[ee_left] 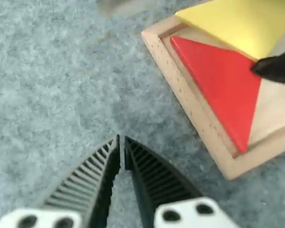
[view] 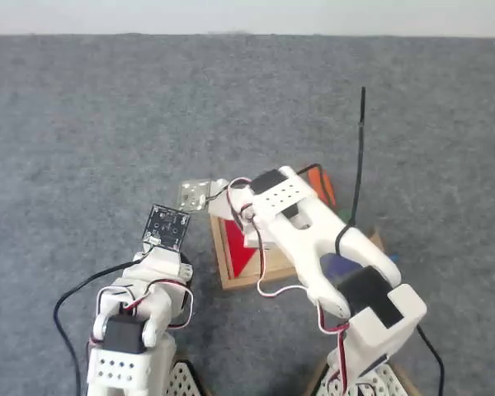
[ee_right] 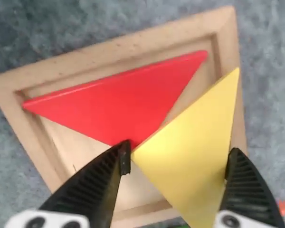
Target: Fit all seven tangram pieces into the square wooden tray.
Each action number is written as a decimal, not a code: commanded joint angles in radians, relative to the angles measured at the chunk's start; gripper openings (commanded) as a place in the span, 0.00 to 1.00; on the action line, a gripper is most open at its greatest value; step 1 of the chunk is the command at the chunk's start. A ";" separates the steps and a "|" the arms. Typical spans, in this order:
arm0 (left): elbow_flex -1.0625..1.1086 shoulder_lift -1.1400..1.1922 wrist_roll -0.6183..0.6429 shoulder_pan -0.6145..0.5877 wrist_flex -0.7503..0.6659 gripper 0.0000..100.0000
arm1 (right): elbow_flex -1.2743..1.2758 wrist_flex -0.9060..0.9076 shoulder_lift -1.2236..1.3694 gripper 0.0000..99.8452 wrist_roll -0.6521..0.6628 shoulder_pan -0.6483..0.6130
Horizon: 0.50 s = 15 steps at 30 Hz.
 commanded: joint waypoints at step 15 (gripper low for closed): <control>-0.010 -0.015 -0.002 -0.003 0.003 0.02 | -0.032 0.018 -0.068 0.45 -0.029 0.010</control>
